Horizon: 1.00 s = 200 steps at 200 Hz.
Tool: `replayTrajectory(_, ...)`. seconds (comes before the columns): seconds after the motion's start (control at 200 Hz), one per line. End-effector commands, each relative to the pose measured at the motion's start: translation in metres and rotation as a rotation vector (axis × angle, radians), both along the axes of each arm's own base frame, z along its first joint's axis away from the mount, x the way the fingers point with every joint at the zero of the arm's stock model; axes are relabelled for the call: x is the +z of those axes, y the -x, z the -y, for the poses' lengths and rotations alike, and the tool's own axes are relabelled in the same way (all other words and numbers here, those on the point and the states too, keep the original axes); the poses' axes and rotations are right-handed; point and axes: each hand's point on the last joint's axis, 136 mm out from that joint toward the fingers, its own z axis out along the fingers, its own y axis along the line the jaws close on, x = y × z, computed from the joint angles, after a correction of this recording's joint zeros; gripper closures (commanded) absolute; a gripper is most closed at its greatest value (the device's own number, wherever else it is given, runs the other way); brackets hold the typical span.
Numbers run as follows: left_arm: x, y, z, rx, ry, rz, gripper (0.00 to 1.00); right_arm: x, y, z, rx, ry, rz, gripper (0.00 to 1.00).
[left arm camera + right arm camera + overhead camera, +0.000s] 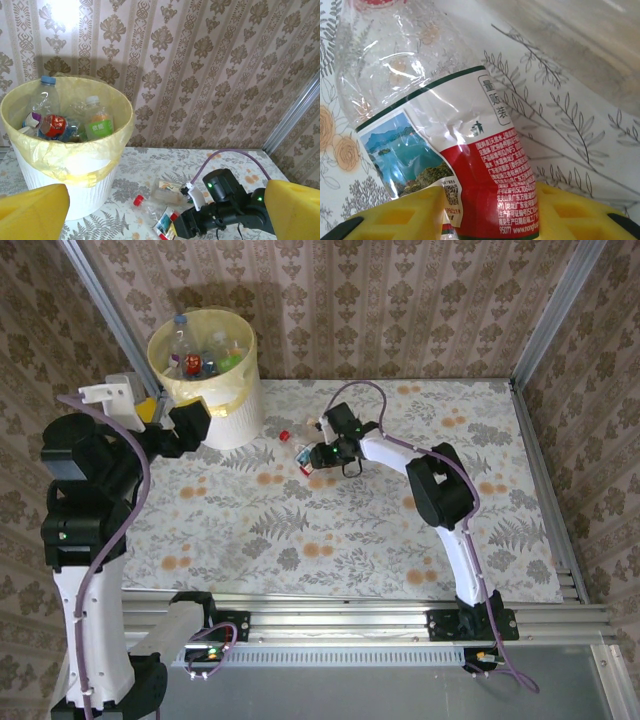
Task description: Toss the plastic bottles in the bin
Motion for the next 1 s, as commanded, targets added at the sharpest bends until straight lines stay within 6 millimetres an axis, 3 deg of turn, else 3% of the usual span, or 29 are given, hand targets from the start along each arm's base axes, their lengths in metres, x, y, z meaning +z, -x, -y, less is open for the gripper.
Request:
replayTrajectory(0.0,0.003,-0.003,0.004,-0.021,0.022,0.023,0.00,0.000,0.015,0.010,-0.037,0.014,-0.023,0.59)
replayTrajectory(0.315,-0.019,-0.019,0.012,-0.052,0.070,-0.013,0.00,0.042,0.046,0.017,-0.067,-0.087,0.005,0.71)
replayTrajectory(0.5,-0.038,-0.033,0.028,-0.120,0.159,-0.044,0.00,0.092,0.060,0.028,-0.079,-0.139,0.086,0.73)
replayTrajectory(0.755,-0.077,-0.045,0.085,-0.249,0.208,-0.088,0.00,0.196,0.077,0.046,-0.073,-0.219,0.285,0.72)
replayTrajectory(0.995,-0.110,-0.054,0.140,-0.379,0.254,-0.158,0.00,0.254,0.091,0.062,-0.096,-0.310,0.373,0.72)
